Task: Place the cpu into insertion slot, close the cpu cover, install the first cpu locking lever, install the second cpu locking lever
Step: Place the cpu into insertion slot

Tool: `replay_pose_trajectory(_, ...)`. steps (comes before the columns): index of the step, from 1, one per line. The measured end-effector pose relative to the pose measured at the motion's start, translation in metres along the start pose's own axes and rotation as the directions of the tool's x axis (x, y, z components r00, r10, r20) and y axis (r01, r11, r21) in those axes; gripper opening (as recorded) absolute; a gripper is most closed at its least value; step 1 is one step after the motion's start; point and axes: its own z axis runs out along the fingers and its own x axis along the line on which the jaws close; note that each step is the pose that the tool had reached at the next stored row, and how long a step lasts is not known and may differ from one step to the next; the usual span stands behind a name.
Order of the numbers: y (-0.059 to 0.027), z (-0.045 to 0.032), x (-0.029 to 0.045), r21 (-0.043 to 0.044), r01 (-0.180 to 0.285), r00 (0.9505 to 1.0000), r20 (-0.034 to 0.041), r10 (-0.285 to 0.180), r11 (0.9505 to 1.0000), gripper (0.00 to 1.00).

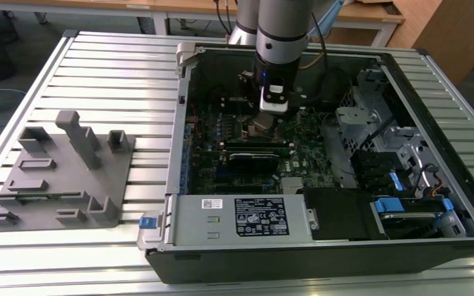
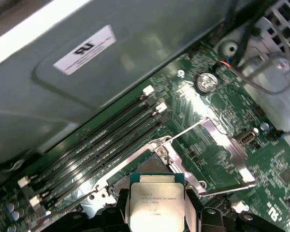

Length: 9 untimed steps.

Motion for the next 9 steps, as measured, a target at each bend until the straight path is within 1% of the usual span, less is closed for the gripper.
replay_pose_trajectory(2, 0.0, 0.0001, 0.0, 0.0002, -0.028, 0.9996, 0.0025, 0.028, 0.9996, 0.54)
replay_pose_trajectory(3, 0.0, 0.0001, 0.0, 0.0002, -0.032, 0.9995, 0.0028, 0.032, 0.9995, 0.54)
replay_pose_trajectory(9, 0.0, 0.0002, 0.0, 0.0001, -0.033, 0.9995, 0.0029, 0.033, 0.9995, 0.54)
